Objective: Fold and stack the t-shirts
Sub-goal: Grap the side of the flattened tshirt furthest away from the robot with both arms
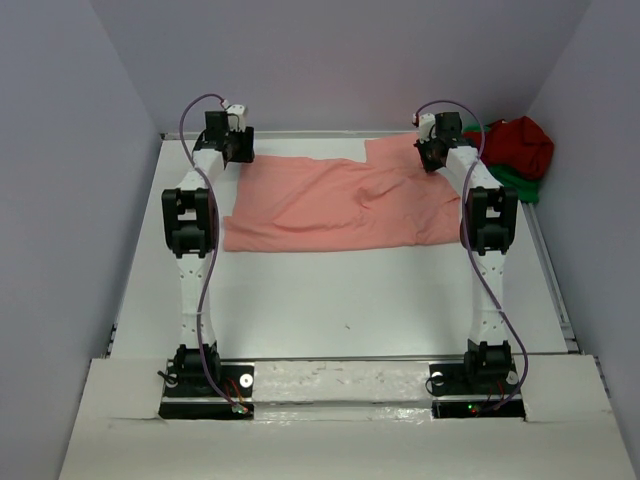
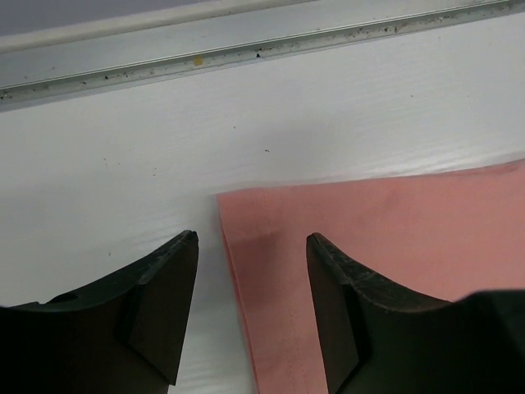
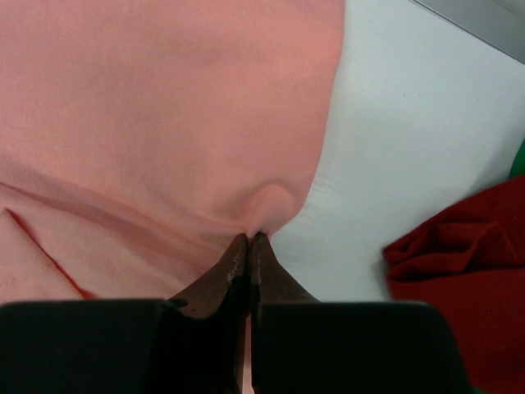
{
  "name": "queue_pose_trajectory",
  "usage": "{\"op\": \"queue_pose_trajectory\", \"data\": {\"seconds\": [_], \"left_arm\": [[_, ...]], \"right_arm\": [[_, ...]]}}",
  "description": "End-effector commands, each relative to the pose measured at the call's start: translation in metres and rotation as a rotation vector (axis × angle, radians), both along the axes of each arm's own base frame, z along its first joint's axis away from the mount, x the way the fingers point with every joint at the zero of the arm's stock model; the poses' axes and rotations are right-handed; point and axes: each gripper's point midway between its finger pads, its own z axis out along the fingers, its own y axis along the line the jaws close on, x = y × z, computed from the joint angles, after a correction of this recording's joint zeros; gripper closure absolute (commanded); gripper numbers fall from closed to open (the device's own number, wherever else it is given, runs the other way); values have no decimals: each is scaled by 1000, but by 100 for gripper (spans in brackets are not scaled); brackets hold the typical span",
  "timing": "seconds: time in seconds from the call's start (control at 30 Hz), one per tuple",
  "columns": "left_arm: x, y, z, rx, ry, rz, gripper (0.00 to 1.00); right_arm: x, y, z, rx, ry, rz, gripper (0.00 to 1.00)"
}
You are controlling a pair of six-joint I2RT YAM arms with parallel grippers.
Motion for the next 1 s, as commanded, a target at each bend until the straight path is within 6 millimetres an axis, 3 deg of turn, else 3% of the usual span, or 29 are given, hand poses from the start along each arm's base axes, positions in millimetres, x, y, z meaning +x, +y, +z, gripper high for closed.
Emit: {"op": "queue_pose_trajectory", "data": {"seconds": [0.0,0.4,0.5,0.57,0.63,0.87,0.97], "left_arm": [[12,-4,14,-20,-42,2,35],[19,-2,-1,-16,-28,16,36],[18,-3,-2,-20,-26,10,52],[18,-4,-2,-22,-26,9,73],[18,-4,-2,-22,-24,7,87],[18,-3,-5,-20,-20,10,100],[18,-3,-5,-17,-19,11,100]], "right_arm": [[-25,-10,-23,-37,111,-13,100],[-26,-9,-26,-34,120,-9,100],[-26,-9,-27,-35,123,-7,100],[-26,-10,-28,-37,124,-8,100],[-26,-10,-28,-40,123,-7,100],[-26,-11,-29,-47,127,-8,100],[-26,-12,-31,-51,128,-8,100]]}}
